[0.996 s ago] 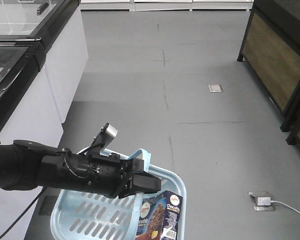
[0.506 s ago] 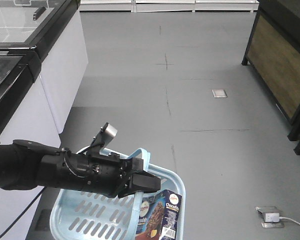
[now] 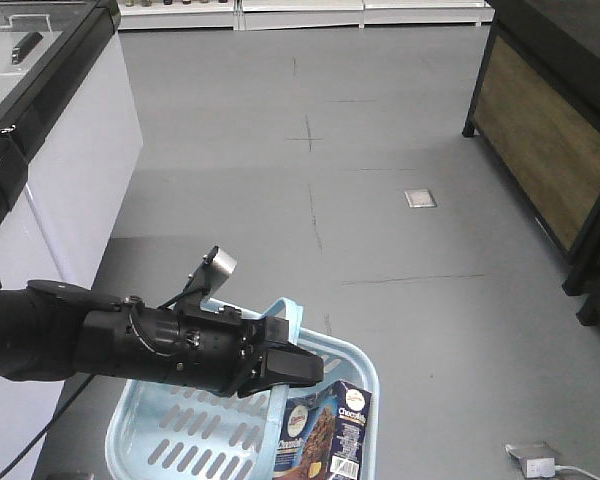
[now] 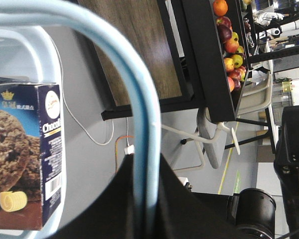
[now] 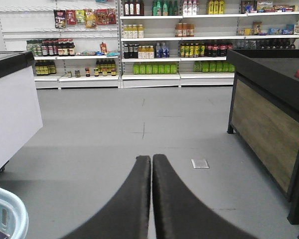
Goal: Left arm holds basket, right arm returns cookies
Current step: 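Drive forward toward the drink shelves holding the basket in the left gripper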
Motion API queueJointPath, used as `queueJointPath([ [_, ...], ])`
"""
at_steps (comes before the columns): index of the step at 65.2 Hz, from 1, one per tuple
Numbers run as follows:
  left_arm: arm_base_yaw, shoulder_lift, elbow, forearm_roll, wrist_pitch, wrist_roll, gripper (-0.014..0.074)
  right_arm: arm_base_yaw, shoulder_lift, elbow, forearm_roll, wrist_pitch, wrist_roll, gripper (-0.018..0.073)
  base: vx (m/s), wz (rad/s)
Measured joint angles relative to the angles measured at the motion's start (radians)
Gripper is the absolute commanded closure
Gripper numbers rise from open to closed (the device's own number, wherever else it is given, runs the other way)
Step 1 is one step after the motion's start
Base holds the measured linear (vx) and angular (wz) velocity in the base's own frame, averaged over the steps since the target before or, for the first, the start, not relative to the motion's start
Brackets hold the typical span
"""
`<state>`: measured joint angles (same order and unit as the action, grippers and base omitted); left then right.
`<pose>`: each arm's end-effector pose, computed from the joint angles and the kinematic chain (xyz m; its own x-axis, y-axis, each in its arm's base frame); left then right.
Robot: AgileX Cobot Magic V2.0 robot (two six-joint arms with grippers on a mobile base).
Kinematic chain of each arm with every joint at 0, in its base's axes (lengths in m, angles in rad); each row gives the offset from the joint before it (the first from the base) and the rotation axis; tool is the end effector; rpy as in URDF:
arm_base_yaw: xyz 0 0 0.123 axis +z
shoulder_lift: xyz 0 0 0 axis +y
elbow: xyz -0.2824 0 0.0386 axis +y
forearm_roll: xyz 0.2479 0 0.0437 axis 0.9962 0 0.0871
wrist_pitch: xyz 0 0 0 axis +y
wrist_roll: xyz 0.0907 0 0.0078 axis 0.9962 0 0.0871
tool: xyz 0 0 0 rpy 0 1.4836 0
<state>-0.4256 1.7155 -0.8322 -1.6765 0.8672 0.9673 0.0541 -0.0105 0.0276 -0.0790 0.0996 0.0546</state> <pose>0.2596 -0.1936 0.1961 -0.9700 -0.0565 -0.2364 0.1901 0.4297 -0.8827 0.0568 0.0023 0.1953 -0.0280 -0.0256 -0.9993 -0.0469 0.9986 -0.0242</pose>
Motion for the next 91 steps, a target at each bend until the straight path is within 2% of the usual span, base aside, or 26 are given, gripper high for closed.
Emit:
queueJointPath([
  [91, 0.0, 0.0, 0.0, 0.0, -0.002, 0.0, 0.0603, 0.0, 0.0, 0.0, 0.0, 0.0, 0.0, 0.0567, 0.32, 0.03],
])
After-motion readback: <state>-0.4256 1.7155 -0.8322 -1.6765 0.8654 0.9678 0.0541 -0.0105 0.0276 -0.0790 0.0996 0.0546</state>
